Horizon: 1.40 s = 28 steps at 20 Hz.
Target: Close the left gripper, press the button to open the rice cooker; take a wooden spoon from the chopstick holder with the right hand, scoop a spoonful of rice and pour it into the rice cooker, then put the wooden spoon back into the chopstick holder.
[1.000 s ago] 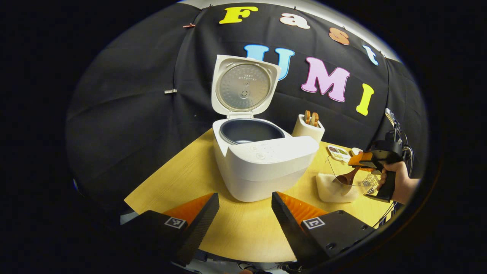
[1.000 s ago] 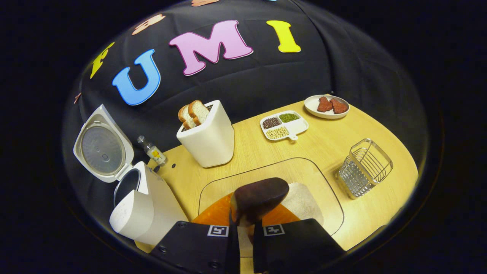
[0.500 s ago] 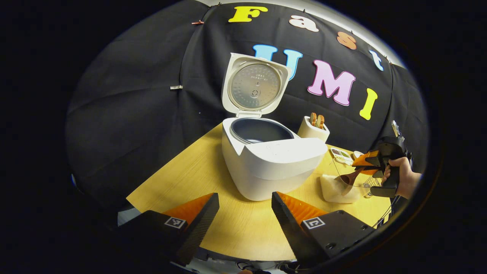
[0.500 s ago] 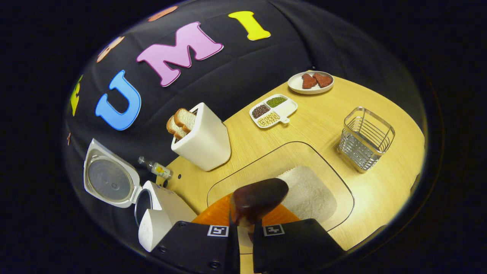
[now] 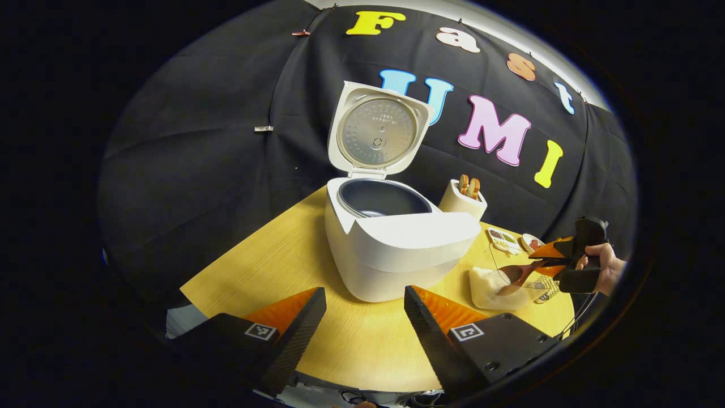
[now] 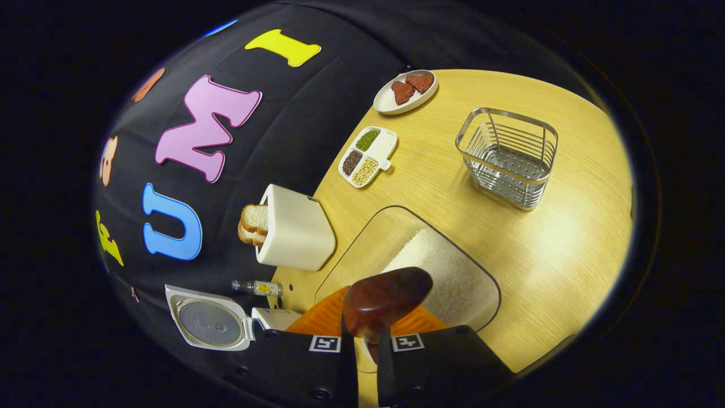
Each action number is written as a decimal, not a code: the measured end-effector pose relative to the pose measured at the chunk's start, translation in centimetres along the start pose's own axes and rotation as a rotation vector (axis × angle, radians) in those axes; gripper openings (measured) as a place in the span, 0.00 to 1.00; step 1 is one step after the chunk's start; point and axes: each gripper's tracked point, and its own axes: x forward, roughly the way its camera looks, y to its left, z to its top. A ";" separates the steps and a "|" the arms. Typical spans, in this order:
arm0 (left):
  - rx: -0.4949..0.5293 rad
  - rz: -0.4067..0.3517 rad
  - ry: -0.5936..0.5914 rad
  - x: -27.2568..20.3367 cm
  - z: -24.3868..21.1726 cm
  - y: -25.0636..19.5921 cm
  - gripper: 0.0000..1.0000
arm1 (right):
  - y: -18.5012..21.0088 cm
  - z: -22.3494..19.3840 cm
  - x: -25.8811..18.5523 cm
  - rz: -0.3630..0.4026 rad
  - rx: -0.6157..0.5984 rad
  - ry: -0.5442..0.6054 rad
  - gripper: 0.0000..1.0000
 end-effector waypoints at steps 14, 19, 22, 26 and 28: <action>0.069 -0.024 -0.029 -2.9 -1.0 -3.1 0.96 | 6.4 6.7 -5.1 0.149 0.140 -0.044 0.18; 0.049 -0.010 -0.039 -3.8 -0.8 -2.7 0.96 | 10.5 5.0 -5.0 0.207 0.186 0.010 0.18; 0.052 -0.003 -0.054 -4.0 0.0 -2.5 0.96 | 13.6 3.7 -4.9 0.241 0.179 0.035 0.18; 0.025 0.002 -0.076 -3.9 1.3 -1.8 0.96 | 17.6 1.2 -4.5 0.285 0.150 0.078 0.18; 0.012 0.013 -0.086 -3.7 2.1 -1.0 0.96 | 19.8 -0.5 -4.0 0.309 0.138 0.114 0.17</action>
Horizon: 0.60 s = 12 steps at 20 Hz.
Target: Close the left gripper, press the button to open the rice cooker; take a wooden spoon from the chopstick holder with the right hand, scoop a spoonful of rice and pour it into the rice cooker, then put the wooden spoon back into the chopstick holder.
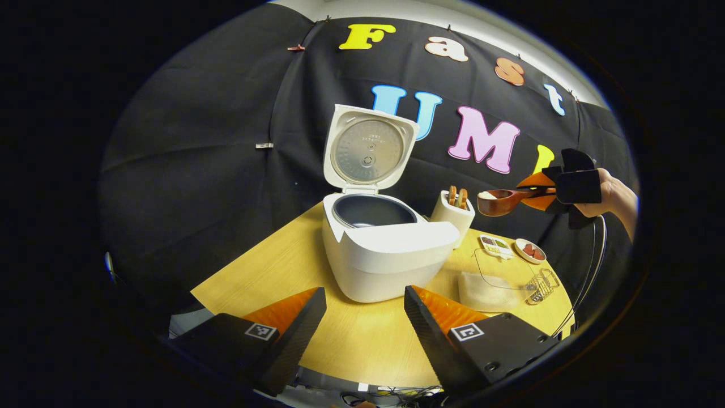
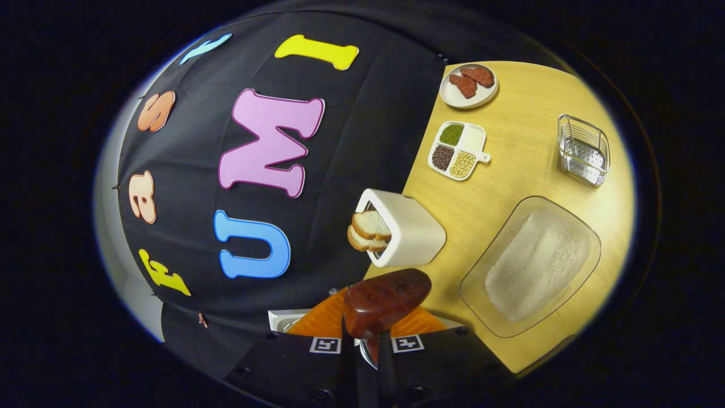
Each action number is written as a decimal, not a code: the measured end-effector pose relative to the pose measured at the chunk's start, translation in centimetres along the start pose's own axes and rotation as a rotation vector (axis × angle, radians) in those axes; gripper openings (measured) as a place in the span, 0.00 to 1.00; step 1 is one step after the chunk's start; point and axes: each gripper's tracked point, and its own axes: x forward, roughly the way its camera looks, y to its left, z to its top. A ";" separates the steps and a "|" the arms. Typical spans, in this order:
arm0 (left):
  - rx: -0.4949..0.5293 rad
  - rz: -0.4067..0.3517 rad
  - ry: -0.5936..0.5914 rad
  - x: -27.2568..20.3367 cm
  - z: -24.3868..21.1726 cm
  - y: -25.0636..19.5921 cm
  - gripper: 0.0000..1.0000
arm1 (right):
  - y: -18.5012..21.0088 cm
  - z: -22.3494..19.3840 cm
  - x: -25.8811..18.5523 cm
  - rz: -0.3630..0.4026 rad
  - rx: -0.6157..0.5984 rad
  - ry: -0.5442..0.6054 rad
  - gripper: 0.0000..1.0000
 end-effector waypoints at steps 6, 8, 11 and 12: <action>0.010 0.054 -0.028 0.6 1.7 3.8 0.96 | 4.4 -5.8 3.6 0.058 -0.053 0.083 0.17; -0.011 0.080 -0.023 0.7 1.7 5.4 0.96 | 5.8 -8.7 4.8 0.083 -0.110 0.131 0.18; -0.033 0.131 -0.008 0.5 1.5 7.8 0.96 | 7.0 -12.5 6.6 0.106 -0.265 0.153 0.17; -0.041 0.142 -0.004 0.2 1.4 8.3 0.96 | 7.2 -13.6 7.3 0.114 -0.325 0.147 0.17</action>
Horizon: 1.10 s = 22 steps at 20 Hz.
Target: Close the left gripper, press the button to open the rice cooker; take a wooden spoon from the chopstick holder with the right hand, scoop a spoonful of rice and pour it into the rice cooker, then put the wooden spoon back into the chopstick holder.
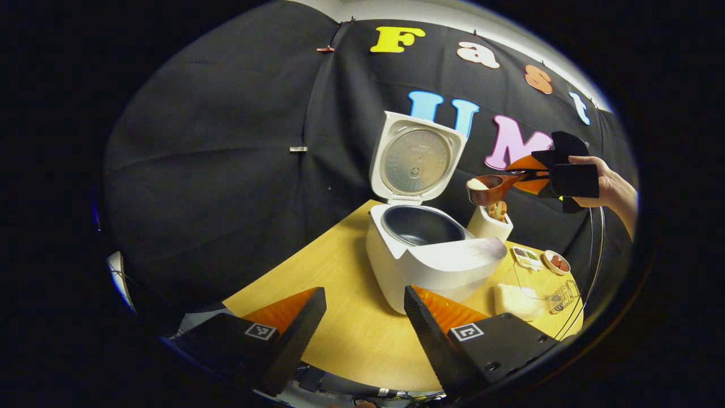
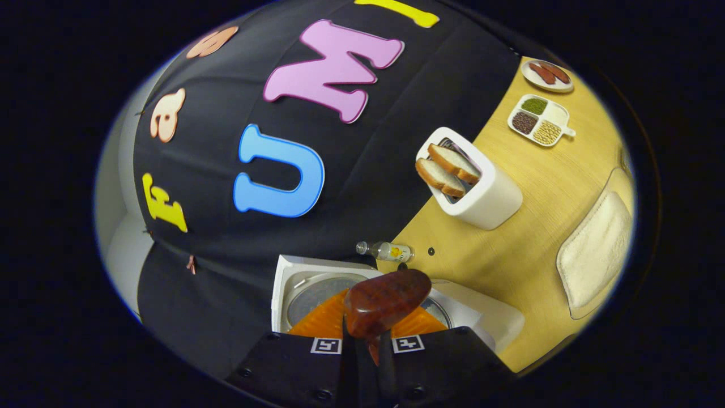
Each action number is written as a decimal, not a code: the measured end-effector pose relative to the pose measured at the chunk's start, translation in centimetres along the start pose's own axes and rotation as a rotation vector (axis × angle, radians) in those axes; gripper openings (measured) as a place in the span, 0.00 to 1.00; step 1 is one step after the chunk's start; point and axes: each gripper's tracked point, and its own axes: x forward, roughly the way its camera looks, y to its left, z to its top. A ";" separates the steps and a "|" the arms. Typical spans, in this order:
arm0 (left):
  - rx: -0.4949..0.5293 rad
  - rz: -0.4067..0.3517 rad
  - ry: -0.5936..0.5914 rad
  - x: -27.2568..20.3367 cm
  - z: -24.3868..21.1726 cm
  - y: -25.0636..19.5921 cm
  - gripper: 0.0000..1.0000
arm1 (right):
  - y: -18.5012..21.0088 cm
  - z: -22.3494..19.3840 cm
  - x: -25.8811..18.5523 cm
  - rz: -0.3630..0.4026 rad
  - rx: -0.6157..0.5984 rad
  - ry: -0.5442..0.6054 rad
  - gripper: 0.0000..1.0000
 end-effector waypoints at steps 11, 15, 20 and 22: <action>0.022 0.036 0.032 -0.6 -0.8 1.9 0.96 | 3.1 -7.9 5.6 0.053 -0.747 -0.076 0.17; 0.041 0.033 0.033 -0.7 -1.0 1.8 0.96 | 4.6 -10.7 5.9 0.142 -1.074 -0.077 0.17; 0.067 0.015 0.032 -0.5 -1.0 1.4 0.96 | 4.5 -14.9 5.1 0.241 -1.415 -0.059 0.17; 0.072 0.009 0.026 -0.5 -1.1 1.3 0.96 | 4.2 -16.0 5.4 0.255 -1.440 -0.032 0.17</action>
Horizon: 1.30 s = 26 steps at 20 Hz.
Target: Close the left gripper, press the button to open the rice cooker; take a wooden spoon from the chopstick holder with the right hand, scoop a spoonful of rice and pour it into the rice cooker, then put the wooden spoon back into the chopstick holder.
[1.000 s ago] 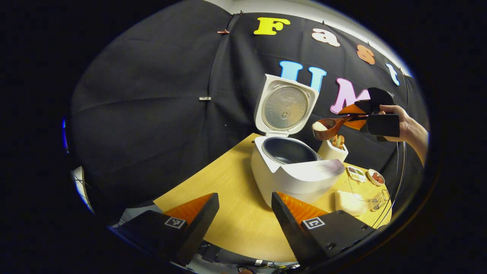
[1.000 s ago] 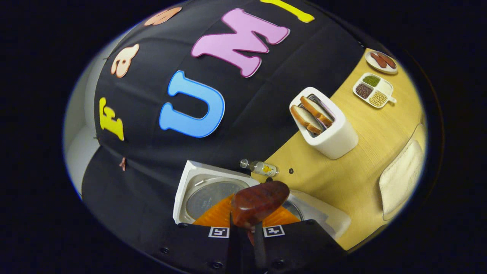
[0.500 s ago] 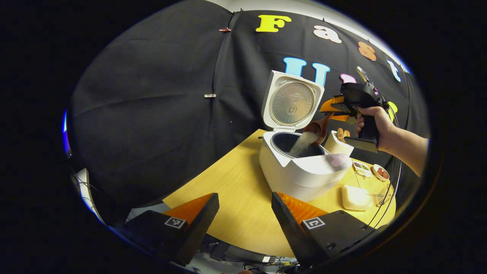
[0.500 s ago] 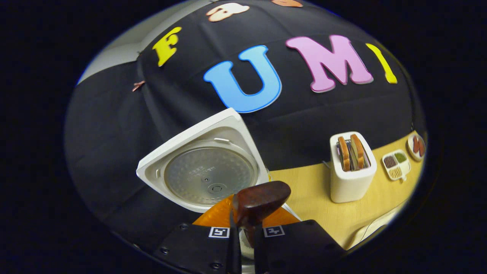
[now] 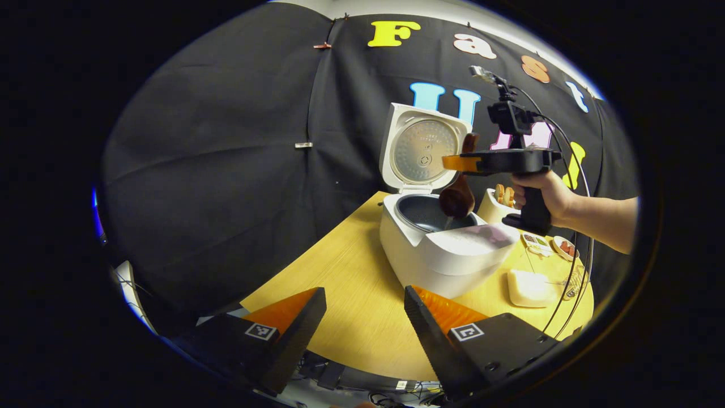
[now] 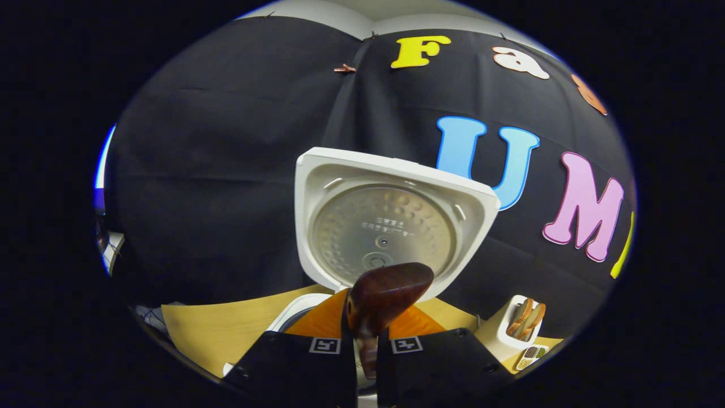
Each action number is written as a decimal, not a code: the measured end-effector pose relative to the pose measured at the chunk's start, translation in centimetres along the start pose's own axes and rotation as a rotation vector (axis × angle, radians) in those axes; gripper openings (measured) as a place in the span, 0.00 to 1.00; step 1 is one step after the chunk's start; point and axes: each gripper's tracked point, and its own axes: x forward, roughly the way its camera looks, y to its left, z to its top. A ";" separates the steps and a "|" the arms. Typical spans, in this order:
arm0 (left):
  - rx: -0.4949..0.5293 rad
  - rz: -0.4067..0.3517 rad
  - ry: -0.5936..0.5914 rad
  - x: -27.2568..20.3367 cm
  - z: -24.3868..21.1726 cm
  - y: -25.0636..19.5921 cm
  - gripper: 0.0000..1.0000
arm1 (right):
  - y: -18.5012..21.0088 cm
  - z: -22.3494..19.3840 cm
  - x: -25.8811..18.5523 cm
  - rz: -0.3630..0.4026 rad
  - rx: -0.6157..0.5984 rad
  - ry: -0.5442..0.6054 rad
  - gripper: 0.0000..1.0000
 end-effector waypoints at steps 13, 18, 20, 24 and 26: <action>-0.039 -0.047 -0.048 -0.6 1.6 -2.3 0.96 | -8.6 5.1 -10.2 -0.096 0.451 -0.091 0.17; -0.044 -0.098 -0.086 -1.3 3.8 -5.7 0.96 | -17.7 3.4 -18.5 -0.243 0.621 -0.116 0.17; -0.042 -0.113 -0.099 -1.6 5.2 -7.8 0.96 | -22.0 1.9 -22.2 -0.321 0.674 -0.129 0.17; -0.087 -0.127 -0.099 -2.1 5.6 -11.2 0.96 | -29.1 -2.3 -29.8 -0.443 0.765 -0.119 0.17; -0.083 -0.115 -0.095 -2.2 5.6 -12.7 0.96 | -31.8 -4.8 -33.0 -0.504 0.786 -0.105 0.17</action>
